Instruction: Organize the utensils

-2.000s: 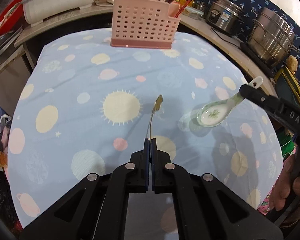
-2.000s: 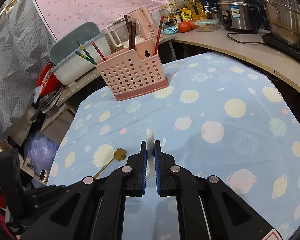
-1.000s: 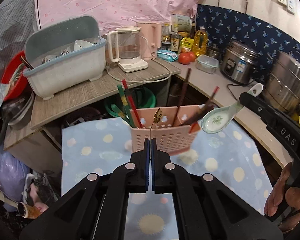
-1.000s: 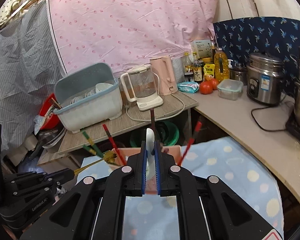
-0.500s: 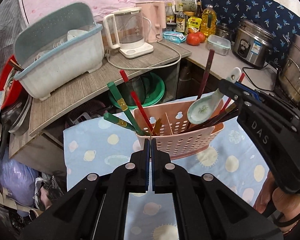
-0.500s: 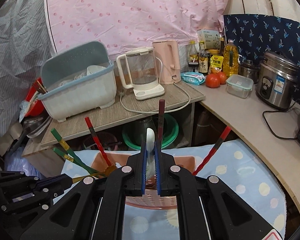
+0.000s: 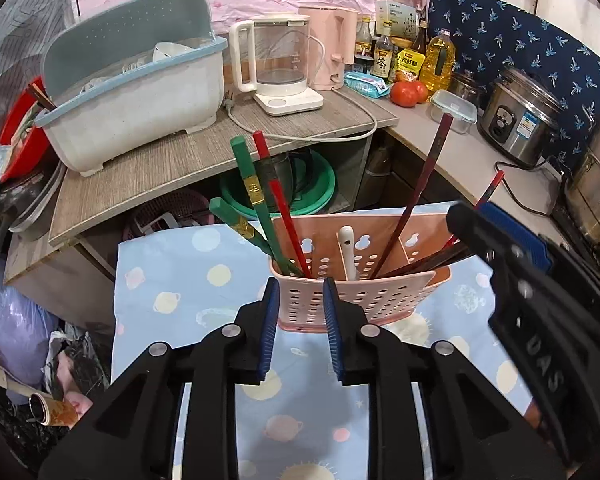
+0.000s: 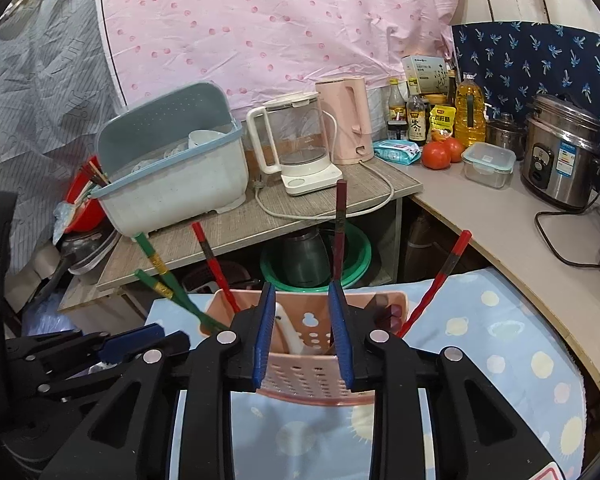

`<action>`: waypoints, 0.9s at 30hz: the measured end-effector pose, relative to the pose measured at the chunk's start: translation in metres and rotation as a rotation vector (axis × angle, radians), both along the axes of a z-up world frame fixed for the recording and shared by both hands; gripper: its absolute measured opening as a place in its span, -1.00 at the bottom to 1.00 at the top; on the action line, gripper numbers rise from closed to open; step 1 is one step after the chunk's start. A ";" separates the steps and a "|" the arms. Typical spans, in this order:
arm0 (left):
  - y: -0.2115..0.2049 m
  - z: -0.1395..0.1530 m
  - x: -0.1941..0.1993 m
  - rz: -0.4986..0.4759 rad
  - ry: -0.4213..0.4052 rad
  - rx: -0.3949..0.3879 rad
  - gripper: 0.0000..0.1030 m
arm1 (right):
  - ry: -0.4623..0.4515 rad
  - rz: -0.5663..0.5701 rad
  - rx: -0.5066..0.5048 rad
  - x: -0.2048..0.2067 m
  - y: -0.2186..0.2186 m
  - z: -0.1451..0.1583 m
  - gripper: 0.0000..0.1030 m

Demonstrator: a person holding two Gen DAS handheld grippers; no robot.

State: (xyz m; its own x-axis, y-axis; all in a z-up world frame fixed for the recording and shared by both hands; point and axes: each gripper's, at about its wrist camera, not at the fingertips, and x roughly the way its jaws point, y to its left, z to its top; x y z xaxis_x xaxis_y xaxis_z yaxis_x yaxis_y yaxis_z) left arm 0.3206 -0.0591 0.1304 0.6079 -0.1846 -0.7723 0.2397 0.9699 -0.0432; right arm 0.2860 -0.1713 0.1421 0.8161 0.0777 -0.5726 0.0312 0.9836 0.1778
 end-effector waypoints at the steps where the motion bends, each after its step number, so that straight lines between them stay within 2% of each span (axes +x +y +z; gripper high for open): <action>1: -0.001 0.001 -0.002 -0.001 -0.005 0.003 -0.55 | 0.001 0.003 0.001 -0.004 0.001 0.000 -0.44; 3: -0.004 0.002 -0.007 -0.002 -0.017 0.010 -0.45 | -0.001 0.002 -0.003 -0.012 0.002 0.001 -0.41; 11: -0.011 0.003 -0.032 -0.013 -0.033 0.018 -0.41 | 0.012 -0.029 -0.005 -0.041 -0.002 0.003 -0.40; 15: -0.013 0.001 -0.047 -0.011 -0.039 0.024 -0.29 | 0.035 -0.047 -0.002 -0.058 -0.005 0.001 -0.38; 22: -0.017 -0.012 -0.074 -0.024 -0.019 0.024 -0.22 | 0.090 -0.085 0.016 -0.089 -0.012 -0.011 -0.35; 24: -0.018 -0.018 -0.083 -0.019 -0.011 0.033 -0.07 | 0.108 -0.098 0.019 -0.098 -0.014 -0.017 -0.35; 27: -0.015 -0.026 -0.092 -0.010 -0.003 0.034 0.05 | 0.133 -0.109 0.021 -0.109 -0.014 -0.024 -0.29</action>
State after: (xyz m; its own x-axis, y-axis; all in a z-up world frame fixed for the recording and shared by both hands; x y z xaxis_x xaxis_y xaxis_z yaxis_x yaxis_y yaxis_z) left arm 0.2283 -0.0745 0.1043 0.6082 -0.1647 -0.7765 0.2498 0.9683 -0.0098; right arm 0.1769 -0.1857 0.1182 0.7375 0.0061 -0.6753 0.1622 0.9691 0.1860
